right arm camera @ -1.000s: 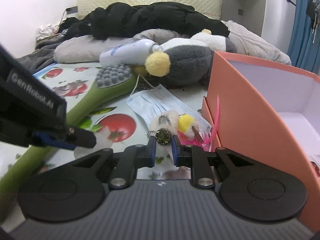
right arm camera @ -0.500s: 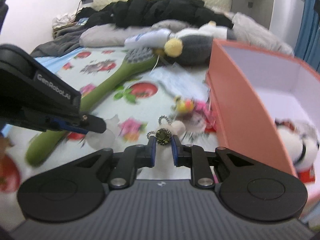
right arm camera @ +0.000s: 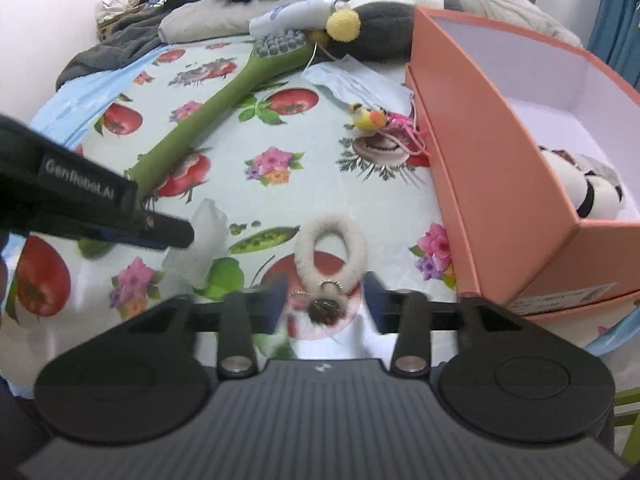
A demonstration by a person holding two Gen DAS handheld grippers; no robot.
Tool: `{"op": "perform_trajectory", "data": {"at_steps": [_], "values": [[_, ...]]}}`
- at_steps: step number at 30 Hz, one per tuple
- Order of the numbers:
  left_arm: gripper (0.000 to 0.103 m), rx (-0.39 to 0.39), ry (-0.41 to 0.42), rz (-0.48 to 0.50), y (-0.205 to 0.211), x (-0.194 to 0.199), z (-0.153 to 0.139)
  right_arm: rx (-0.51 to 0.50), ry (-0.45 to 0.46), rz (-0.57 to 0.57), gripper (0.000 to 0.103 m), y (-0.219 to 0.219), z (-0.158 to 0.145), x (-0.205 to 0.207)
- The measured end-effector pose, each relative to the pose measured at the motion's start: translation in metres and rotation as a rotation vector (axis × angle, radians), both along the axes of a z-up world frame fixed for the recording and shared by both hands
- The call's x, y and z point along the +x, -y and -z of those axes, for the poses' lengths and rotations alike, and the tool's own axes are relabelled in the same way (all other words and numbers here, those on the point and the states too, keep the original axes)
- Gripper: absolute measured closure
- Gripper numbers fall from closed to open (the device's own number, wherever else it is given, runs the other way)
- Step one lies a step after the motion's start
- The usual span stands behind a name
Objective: Organize soft objects
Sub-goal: 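Grasp the clear plastic piece with the left tool while the right tool lifts the hair tie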
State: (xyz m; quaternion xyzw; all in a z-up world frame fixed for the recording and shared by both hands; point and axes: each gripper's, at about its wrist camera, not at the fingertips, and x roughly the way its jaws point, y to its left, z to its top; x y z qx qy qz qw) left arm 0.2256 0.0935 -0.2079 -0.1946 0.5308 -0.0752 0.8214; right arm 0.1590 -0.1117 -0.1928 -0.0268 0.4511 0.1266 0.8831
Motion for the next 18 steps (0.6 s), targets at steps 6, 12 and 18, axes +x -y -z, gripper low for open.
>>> {"op": "perform_trajectory", "data": {"at_steps": [6,12,18], "values": [[0.057,0.019,0.019,0.014,-0.001,-0.004,-0.004,-0.055,0.051,0.011,0.046,-0.007,0.002,0.005],[0.056,0.034,0.015,0.012,-0.001,-0.006,0.0,-0.074,0.042,-0.019,0.06,-0.014,0.023,0.021],[0.055,0.104,0.026,0.073,0.008,0.001,0.004,-0.06,0.034,-0.021,0.085,-0.007,0.026,0.024]]}}
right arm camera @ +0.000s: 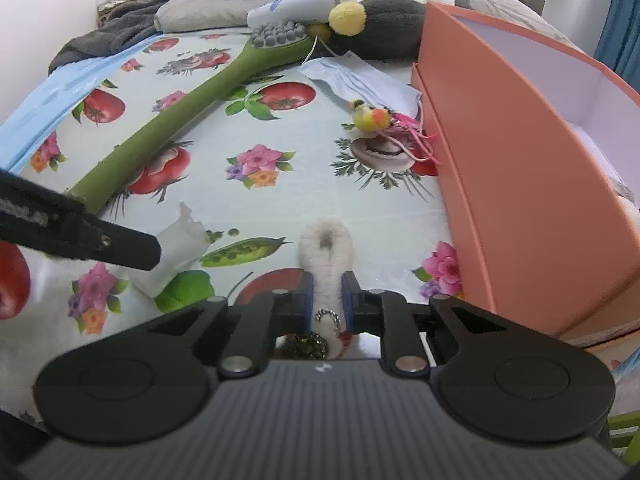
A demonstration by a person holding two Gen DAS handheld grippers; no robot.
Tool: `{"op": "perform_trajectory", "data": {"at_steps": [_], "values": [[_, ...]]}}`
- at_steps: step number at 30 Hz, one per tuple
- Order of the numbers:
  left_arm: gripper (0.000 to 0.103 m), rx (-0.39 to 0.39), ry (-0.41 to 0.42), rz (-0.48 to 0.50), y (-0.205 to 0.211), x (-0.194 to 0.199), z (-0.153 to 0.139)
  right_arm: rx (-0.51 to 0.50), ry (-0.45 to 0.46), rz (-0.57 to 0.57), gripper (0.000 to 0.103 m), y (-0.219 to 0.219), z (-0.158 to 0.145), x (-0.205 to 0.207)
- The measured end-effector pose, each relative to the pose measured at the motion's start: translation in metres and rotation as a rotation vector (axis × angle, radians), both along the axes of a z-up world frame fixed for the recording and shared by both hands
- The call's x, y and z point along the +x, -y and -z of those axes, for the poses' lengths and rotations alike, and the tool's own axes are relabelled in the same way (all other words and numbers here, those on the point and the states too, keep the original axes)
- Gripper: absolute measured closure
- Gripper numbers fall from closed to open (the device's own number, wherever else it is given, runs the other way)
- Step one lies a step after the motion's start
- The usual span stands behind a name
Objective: Organize soft objects
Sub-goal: 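Grasp the clear plastic piece with the left tool while the right tool lifts the hair tie, then carry the hair tie and plastic piece with both tools over the pink box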
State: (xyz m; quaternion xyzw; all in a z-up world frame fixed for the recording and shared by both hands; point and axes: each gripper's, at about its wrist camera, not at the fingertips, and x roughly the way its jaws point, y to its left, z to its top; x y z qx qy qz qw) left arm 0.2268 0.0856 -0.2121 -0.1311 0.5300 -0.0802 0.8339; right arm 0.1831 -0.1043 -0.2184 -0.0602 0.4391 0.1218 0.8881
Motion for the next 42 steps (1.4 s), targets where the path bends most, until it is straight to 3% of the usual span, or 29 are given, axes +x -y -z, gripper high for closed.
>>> {"op": "perform_trajectory", "data": {"at_steps": [6,10,13,18,27,42], "values": [[0.055,0.063,0.022,0.079,0.014,0.004,0.007,0.013,0.006,0.012,0.086,0.012,-0.005,-0.005],[0.058,0.091,0.014,0.082,0.021,0.005,0.014,0.021,0.007,0.01,0.086,0.013,-0.006,-0.007],[0.066,0.15,0.014,0.087,0.028,0.004,0.016,0.028,0.004,0.005,0.086,0.012,-0.007,-0.007],[0.079,0.161,0.036,0.077,0.031,0.0,0.008,0.045,0.004,0.015,0.086,0.014,-0.009,-0.01],[0.08,0.081,0.136,-0.001,0.039,-0.025,-0.039,0.06,0.044,0.008,0.088,0.024,-0.039,-0.022],[0.08,-0.009,0.284,-0.076,0.052,-0.085,-0.131,0.116,0.165,-0.02,0.088,0.041,-0.126,-0.066]]}}
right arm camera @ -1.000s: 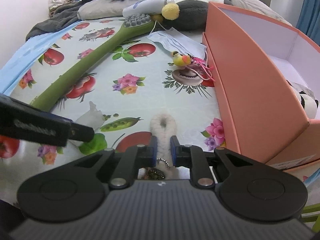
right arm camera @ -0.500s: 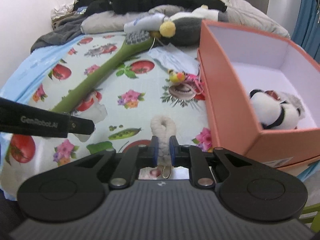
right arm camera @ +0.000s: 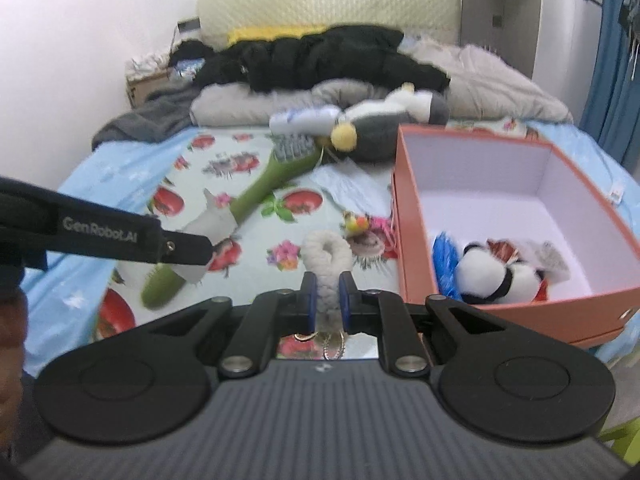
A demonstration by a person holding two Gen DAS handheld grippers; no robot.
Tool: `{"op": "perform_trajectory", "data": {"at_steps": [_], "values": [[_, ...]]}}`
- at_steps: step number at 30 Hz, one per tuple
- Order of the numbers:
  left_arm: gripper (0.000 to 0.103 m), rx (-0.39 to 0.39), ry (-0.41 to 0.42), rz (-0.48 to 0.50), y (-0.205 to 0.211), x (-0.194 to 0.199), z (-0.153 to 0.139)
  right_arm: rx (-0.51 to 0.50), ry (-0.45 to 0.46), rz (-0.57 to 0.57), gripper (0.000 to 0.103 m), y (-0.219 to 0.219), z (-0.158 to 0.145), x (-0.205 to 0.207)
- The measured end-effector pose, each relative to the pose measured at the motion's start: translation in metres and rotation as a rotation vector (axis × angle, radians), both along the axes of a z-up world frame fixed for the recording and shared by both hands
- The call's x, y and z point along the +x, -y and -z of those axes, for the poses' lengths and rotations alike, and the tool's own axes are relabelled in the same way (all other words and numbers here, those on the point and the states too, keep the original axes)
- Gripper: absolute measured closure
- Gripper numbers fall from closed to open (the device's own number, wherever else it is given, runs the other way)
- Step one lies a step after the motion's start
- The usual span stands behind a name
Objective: Organize soft objects
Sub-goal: 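Carry the hair tie and plastic piece with both tools over the pink box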
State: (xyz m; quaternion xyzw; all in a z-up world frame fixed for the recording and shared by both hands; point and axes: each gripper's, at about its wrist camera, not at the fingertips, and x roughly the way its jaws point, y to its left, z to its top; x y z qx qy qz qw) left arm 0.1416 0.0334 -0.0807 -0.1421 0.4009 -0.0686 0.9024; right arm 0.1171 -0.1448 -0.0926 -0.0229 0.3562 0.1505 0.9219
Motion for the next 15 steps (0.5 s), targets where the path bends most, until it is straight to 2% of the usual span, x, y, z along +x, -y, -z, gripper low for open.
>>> {"op": "perform_trajectory", "data": {"at_steps": [7,15], "values": [[0.08,-0.015,0.059,-0.001,0.008,-0.031,-0.025,0.035,0.092,-0.001,0.088,0.011,-0.042,-0.026],[0.08,-0.024,0.112,0.025,0.029,-0.051,-0.043,0.066,0.144,0.002,0.088,0.03,-0.062,-0.054]]}}
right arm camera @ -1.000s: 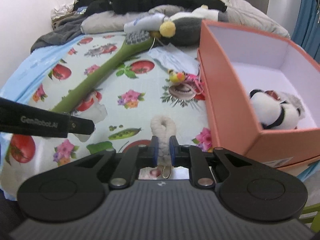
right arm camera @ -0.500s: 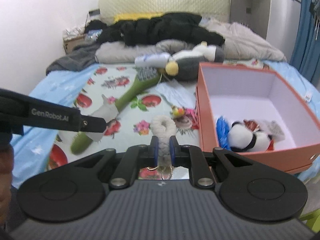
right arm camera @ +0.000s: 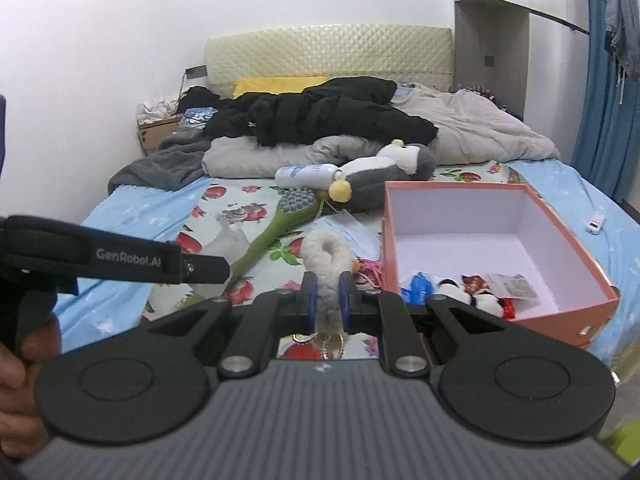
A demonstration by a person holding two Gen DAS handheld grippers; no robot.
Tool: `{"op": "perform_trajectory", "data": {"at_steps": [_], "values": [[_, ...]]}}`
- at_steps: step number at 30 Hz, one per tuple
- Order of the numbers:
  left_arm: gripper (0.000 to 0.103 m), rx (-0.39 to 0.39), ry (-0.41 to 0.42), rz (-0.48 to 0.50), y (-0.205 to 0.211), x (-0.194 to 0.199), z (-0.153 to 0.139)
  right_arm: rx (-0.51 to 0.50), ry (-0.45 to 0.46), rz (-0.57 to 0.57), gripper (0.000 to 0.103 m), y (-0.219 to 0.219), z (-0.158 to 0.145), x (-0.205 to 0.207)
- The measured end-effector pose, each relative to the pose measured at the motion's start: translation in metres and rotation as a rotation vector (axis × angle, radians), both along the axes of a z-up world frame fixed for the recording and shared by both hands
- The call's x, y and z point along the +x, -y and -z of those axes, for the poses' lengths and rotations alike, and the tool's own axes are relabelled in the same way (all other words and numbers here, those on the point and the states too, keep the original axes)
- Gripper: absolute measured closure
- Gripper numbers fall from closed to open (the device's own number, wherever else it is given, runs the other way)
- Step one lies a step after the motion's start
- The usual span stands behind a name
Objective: Organize soft objects
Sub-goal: 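Carry the hair tie and plastic piece with both tools over the pink box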
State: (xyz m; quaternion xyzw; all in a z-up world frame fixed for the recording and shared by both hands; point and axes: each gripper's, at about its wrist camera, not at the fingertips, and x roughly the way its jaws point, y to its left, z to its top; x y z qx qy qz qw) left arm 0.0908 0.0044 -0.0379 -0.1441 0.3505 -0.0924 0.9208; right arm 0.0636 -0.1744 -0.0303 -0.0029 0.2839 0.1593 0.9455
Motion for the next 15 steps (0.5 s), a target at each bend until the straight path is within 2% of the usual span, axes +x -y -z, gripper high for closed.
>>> {"op": "perform_trajectory", "data": {"at_steps": [8,15], "values": [[0.08,-0.016,0.017,0.104,0.046,0.01,-0.009,0.004,-0.003,0.095,0.088,0.038,-0.008,-0.012],[0.08,-0.053,-0.013,0.185,0.081,0.048,-0.004,0.001,-0.03,0.185,0.088,0.075,0.001,-0.006]]}}
